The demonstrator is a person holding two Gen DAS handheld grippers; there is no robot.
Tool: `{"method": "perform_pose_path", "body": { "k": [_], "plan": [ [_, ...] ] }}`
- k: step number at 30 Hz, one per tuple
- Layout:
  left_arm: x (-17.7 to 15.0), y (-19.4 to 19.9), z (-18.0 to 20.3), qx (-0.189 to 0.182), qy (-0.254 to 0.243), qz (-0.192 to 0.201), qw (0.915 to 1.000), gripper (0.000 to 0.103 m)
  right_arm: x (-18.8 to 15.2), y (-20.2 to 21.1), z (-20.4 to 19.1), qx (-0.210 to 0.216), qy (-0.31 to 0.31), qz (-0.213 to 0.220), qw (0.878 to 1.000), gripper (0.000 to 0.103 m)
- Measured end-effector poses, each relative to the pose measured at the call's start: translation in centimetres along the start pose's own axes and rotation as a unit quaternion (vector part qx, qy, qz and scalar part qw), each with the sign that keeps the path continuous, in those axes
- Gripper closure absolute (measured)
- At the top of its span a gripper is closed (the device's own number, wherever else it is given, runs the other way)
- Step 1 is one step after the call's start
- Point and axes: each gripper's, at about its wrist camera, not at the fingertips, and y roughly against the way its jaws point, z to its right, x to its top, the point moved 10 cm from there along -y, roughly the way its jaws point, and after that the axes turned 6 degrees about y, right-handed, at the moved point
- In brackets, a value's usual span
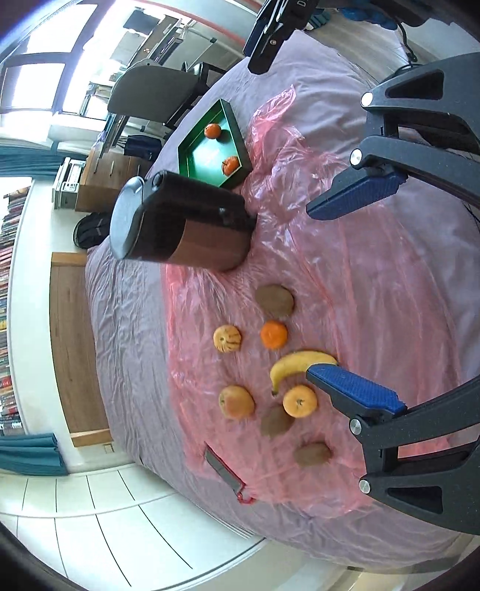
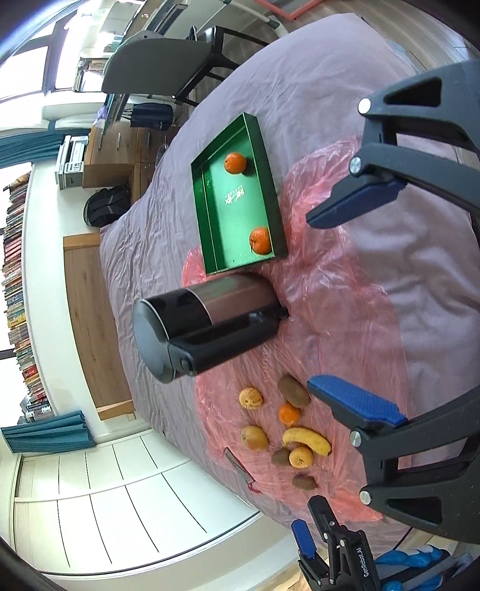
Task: Organize fruits
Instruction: 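Withdraw both open grippers from the tray back toward the fruits, then grasp a brown kiwi with the left gripper while the right grasps another kiwi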
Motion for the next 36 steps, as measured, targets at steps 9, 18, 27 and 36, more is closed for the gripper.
{"method": "perform_pose_path", "body": {
  "k": [9,18,27,36],
  "plan": [
    [-2.8,2.0,-10.7,0.061,0.077,0.005,0.9951,0.027,0.6,0.4,-6.3,0.05,0.036,0.005,0.998,0.0],
    [-5.4,1.0,-16.6,0.099,0.125,-0.018,0.9871,0.027,-0.4,-3.1,-10.6,0.093,0.058,-0.02,0.994,0.0],
    [-4.8,-2.9,-21.2,0.102,0.166,-0.032,0.9803,0.027,-1.3,-9.1,-13.7,0.098,0.077,-0.064,0.99,0.0],
    [-4.2,-10.8,-25.1,0.101,0.198,-0.063,0.9729,0.032,-2.5,-16.6,-16.4,0.096,0.086,-0.107,0.986,0.0]
  ]
}}
